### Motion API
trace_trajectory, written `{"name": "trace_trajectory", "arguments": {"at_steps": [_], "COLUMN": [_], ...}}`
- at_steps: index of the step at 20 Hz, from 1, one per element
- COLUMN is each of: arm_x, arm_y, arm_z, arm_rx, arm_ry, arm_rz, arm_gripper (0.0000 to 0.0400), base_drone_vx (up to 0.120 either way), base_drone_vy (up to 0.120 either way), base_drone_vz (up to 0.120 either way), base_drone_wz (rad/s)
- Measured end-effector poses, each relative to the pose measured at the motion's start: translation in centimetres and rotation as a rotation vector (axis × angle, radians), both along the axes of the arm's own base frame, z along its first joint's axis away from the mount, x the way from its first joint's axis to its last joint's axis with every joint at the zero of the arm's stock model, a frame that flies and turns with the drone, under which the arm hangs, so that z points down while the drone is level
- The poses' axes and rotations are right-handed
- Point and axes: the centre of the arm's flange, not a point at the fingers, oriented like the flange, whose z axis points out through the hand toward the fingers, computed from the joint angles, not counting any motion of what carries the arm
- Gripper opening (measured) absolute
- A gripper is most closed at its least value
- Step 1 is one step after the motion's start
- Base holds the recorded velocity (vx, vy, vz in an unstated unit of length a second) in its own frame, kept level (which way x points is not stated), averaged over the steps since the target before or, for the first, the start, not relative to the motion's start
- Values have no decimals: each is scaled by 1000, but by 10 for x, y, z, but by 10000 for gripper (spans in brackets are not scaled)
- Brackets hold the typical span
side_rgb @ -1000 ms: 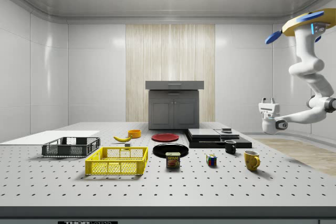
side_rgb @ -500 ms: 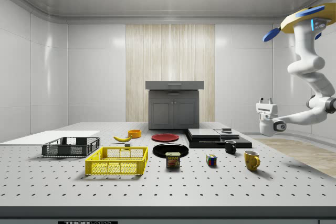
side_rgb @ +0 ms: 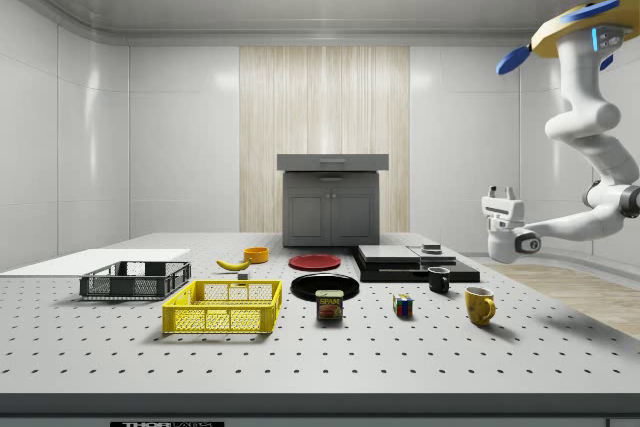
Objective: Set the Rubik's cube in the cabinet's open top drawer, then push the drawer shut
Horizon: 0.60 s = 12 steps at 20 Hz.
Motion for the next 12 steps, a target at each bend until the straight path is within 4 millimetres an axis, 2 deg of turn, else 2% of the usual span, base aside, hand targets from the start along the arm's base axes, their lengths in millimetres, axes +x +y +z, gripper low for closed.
{"name": "trace_trajectory", "arguments": {"at_steps": [2,8,12], "arm_x": [0,0,0], "arm_y": [3,18,41], "arm_z": [0,-3,-12], "arm_rx": [-27,-189,-428], "arm_ry": [-1,-6,-8], "arm_rz": [-1,-5,-12], "arm_gripper": [400,400,400], "base_drone_vx": [120,120,120], "base_drone_vy": [100,0,0], "base_drone_vz": [0,0,-10], "base_drone_wz": [0,0,0]}}
